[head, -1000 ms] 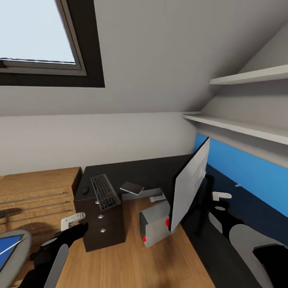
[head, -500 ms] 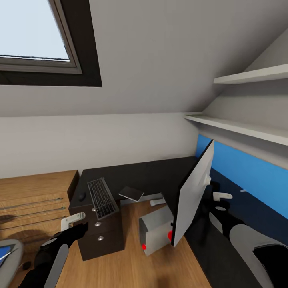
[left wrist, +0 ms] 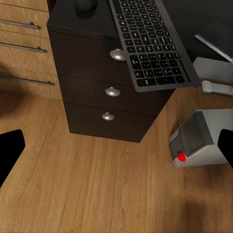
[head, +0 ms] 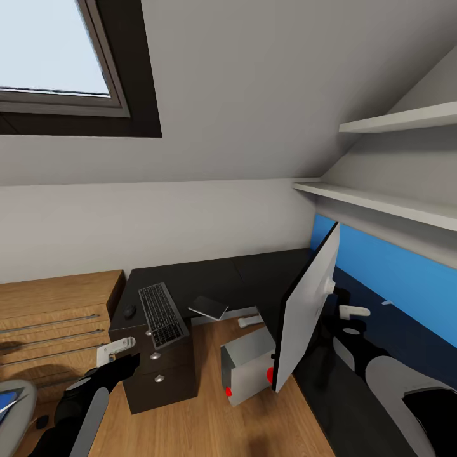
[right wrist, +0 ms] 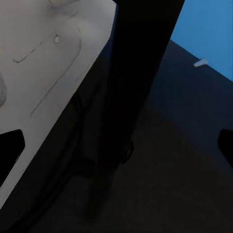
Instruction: In the bedroom, organize the workspace by keeping the computer under the desk, ensuring the monitor is on the desk, placing the keyboard on the desk next to the monitor, placing the mouse on the desk next to the keyboard, moving the folder from the swivel chair onto the desk next to the mouse, stacking the notebook on top of the folder with the pen on top of the notebook, and positioning the swivel chair next to the desk.
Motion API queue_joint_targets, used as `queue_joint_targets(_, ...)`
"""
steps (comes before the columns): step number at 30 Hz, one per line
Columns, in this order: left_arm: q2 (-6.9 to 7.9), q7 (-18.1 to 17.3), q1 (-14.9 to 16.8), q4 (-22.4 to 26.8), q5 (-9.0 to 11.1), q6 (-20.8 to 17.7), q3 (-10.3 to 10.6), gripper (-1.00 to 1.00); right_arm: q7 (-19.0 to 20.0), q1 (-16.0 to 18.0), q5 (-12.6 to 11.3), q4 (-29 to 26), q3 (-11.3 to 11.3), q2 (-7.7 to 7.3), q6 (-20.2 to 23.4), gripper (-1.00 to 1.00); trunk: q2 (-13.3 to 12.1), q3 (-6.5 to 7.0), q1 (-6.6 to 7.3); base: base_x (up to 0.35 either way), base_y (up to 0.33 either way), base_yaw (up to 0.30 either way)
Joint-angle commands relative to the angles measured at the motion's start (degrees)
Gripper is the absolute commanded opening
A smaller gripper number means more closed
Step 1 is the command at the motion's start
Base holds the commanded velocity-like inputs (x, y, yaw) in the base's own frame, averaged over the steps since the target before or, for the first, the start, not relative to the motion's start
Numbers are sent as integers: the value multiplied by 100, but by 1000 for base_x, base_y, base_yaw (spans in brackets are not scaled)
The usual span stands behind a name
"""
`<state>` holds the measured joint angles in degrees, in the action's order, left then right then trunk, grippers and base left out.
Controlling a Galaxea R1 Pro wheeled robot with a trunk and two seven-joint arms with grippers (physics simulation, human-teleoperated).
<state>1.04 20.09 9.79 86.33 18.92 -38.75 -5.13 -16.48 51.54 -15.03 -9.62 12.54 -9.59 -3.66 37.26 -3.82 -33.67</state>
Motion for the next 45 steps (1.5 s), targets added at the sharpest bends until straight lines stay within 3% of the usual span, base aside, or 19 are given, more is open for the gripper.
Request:
queue_joint_targets(1, 2, 48, 5, 7, 60, -18, 3, 100, -18, 6, -61, 3, 47, -5, -18, 100, 9, -11, -2, 0, 0, 0)
queue_joint_targets(11, -4, 48, 5, 7, 59, -18, 11, 100, -45, 8, -73, 11, 42, -105, 20, 100, 9, -11, -2, 109, -66, 0)
queue_joint_targets(31, -6, 53, 5, 12, 56, -21, 14, 100, -48, 14, -87, 6, 38, -165, 240, 100, 9, -11, -2, 97, -24, 0)
queue_joint_targets(35, -13, 69, 5, 43, 52, -13, 110, 100, -48, 14, -87, 5, 38, -165, 252, 100, 9, -11, -2, 14, -3, 0)
queue_joint_targets(45, -16, 91, 5, 130, 57, -6, 262, 100, -48, 14, -88, 4, 38, -168, 261, 100, 410, -190, -222, 2, -1, 0)
